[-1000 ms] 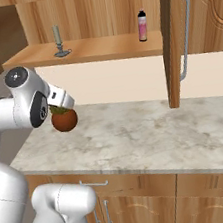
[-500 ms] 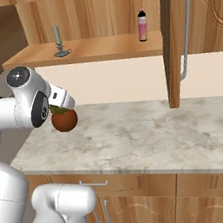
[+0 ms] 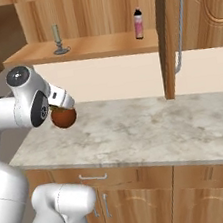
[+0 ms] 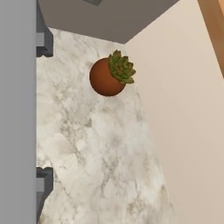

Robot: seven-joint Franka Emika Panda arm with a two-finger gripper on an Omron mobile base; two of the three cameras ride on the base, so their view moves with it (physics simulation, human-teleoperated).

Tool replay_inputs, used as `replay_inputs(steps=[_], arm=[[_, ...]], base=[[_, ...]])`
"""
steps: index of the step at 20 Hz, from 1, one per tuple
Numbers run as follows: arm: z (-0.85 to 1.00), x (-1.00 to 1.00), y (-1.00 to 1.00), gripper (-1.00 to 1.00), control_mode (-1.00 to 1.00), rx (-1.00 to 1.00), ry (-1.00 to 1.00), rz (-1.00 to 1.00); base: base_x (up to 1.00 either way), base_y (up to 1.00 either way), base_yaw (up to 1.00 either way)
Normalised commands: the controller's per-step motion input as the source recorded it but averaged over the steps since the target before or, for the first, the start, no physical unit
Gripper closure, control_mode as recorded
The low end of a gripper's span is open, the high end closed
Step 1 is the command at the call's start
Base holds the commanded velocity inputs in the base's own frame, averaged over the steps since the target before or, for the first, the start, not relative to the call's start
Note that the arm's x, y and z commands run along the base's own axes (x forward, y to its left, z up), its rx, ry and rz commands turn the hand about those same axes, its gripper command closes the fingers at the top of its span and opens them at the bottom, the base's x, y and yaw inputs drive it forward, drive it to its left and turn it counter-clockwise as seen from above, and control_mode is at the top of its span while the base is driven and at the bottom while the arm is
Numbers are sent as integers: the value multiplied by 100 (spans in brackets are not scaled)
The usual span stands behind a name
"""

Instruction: Pick the candle and candle from the dining table and place them in the open cabinet. Close the cabinet after placing the objects.

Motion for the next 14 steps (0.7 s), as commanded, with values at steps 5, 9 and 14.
replay_inputs(steps=[5, 9, 14], arm=[[0, 0, 0, -100, 100, 0, 0, 0], [0, 0, 0, -100, 100, 0, 0, 0], [0, 0, 0, -100, 100, 0, 0, 0]], base=[[-72, -11, -11], [-72, -14, -10], [-48, -10, -34]])
